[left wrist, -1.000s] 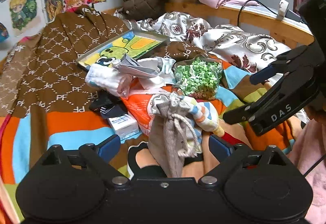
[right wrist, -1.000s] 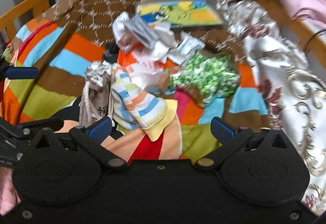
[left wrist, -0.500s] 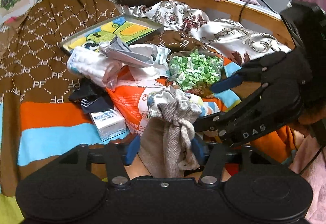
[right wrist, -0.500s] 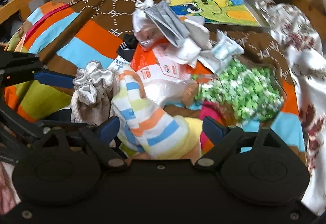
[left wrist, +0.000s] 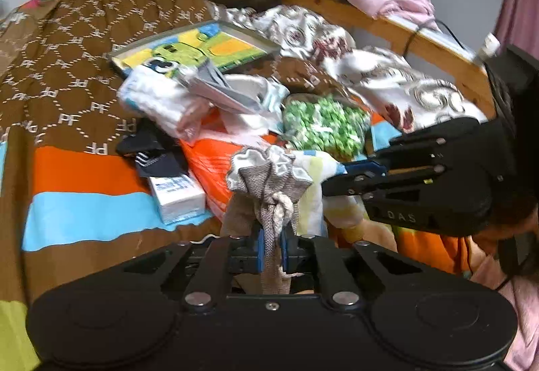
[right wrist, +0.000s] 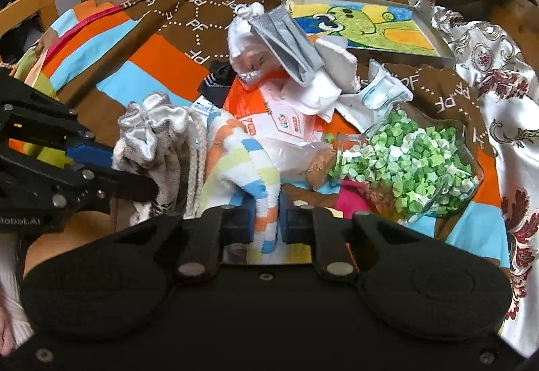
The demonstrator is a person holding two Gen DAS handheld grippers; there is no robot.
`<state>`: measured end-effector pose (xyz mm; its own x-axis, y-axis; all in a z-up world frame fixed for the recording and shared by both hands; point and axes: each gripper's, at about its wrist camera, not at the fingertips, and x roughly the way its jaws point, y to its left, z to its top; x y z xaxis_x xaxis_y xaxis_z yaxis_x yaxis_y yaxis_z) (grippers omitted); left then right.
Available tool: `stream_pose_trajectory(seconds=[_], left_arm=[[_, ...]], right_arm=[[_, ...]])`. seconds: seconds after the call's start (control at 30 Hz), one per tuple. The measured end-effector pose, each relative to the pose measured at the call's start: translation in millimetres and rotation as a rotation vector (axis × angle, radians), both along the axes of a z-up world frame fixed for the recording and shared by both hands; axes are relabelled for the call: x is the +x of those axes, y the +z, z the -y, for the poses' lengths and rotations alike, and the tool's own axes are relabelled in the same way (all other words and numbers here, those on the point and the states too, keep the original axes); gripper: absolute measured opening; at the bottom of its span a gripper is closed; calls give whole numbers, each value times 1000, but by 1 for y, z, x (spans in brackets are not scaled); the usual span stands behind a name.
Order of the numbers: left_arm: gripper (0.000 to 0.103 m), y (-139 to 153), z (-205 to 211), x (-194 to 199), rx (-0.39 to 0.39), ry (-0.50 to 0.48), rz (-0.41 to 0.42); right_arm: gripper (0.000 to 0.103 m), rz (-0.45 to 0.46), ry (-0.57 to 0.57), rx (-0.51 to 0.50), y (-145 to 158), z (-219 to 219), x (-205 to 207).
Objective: Organize soft objects
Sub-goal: 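Lift the pouch and striped cloth and carry both toward the cartoon tray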
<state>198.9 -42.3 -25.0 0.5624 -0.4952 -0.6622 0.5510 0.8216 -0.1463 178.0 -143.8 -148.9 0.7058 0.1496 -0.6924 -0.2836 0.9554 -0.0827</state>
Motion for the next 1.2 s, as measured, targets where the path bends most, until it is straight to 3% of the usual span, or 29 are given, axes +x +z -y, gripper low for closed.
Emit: stream_pose_trajectory(seconds=[0.33,0.67,0.9,1.2], left_arm=[[8,41,-20,-20,-147,55,104],[8,87,-43,26,-290,129,135],[8,115,-45,97,-355,181,228],[8,99,-24,248,-313,197,247]], right_arm=[[3,193,-41,45,28,9,-27],[3,323,-108,142,71,40,-37],[3,353,-133,137,114,59,2],[3,414,-125,17,168,52,115]])
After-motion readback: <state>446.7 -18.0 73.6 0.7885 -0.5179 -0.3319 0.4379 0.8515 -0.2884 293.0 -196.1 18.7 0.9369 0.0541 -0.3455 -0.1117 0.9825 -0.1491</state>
